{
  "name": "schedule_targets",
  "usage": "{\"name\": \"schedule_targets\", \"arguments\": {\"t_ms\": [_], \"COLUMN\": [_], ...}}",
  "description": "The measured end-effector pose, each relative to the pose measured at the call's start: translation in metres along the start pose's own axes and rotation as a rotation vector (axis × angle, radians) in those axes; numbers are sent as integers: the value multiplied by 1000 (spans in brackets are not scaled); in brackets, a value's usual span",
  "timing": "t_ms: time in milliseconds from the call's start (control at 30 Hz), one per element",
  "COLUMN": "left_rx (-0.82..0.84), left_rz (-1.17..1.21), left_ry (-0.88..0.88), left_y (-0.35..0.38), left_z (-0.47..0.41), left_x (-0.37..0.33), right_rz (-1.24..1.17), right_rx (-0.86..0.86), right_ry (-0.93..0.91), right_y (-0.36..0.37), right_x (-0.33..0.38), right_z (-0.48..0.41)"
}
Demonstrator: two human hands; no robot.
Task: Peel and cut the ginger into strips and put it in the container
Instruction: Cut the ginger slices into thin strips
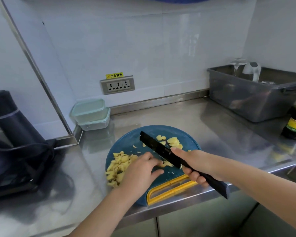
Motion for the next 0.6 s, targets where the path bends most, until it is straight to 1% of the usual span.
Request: {"name": "schedule_targets", "arguments": {"t_ms": [200,267,333,500,600], "left_rx": [162,174,145,-45,-97], "left_rz": [41,46,38,78,15], "left_ry": [116,145,148,101,93], "left_y": [1,0,-1,-4,-2], "left_z": [-8,-9,-8,2,10], "left_x": [4,0,-6,-6,-3], "right_rz": [-31,-10,8,4,27], "right_rx": [-33,-35,-36,-18,-14], "right_ry": [-4,7,23,37,61], "right_y": [-7,-6,-4,1,4], "right_x": [0,-2,-4,-10,-15], "right_z": [10,11,12,18,21]}}
Point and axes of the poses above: each hand's wrist, its own z-axis away from the middle knuckle, its own y-axis out of the palm, x = y × z, the point moved 4 cm from there along -z, towards the middle knuckle, and after that the axes turned 8 degrees about -y, right-handed, at the moved point
